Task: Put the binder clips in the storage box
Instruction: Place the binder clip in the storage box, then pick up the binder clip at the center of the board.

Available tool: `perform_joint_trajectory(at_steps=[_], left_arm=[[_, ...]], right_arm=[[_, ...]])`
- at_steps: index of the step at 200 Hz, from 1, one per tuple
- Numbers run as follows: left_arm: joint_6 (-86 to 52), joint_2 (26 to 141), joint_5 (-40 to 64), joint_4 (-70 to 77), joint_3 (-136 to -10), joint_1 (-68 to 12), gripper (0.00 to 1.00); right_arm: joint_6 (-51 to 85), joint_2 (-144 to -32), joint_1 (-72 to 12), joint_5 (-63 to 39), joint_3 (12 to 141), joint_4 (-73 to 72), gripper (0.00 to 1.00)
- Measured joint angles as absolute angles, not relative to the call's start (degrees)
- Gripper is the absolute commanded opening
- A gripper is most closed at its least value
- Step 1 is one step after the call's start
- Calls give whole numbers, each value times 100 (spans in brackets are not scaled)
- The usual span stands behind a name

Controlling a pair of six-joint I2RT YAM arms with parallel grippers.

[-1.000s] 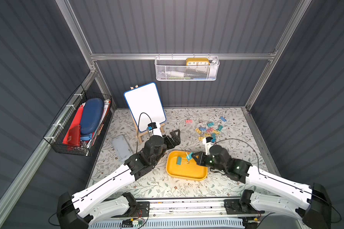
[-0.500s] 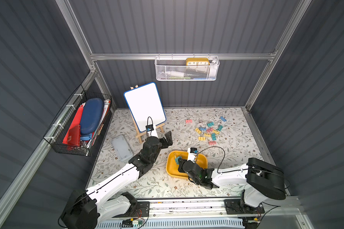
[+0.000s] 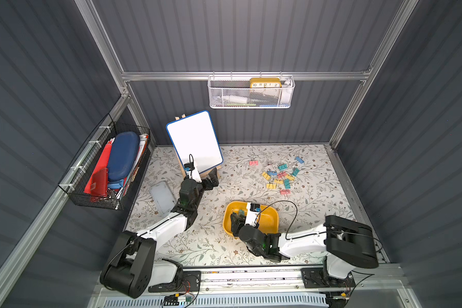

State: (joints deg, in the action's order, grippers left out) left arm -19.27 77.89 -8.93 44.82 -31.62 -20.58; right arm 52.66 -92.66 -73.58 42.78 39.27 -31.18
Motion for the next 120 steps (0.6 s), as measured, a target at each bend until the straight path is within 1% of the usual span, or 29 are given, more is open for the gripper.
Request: perform_joint_trajectory(at_steps=[17,30,44,57,68,82,101,120], left_arm=[[-1865,8136,-705,4915,-3162,-2036,99],[-1857,8359,-506,5245,-3159,-2036,99],[-1861,8486,-279,5417,-3159,-2036,99],[-1865,8549,-49,5575,-3159,-2036,99],[-1879,8578,115,5701,-3159,-2036,99],[-1885,8602,257,5793,-3164,-2036,99],[-1887,8678,390,5850,-3179,-2036,99],[-1883,8801,475,5867,-3201,-2036,99]], right_arm=[[5037,-8324,-7317,4464,3955,-2300,58],[4759,-7634,-6993,4322,4178,-1455,58],[4429,-7194,-6139,3701,4674,-591,58],[4110,-7124,-5196,2989,5142,-23,59],[3826,-7310,-4381,2421,5629,550,58],[3522,-7846,-3664,1804,6329,1240,58],[3238,-8777,-3109,1223,7190,1955,59],[3208,-9581,-2786,1009,7738,2497,59]])
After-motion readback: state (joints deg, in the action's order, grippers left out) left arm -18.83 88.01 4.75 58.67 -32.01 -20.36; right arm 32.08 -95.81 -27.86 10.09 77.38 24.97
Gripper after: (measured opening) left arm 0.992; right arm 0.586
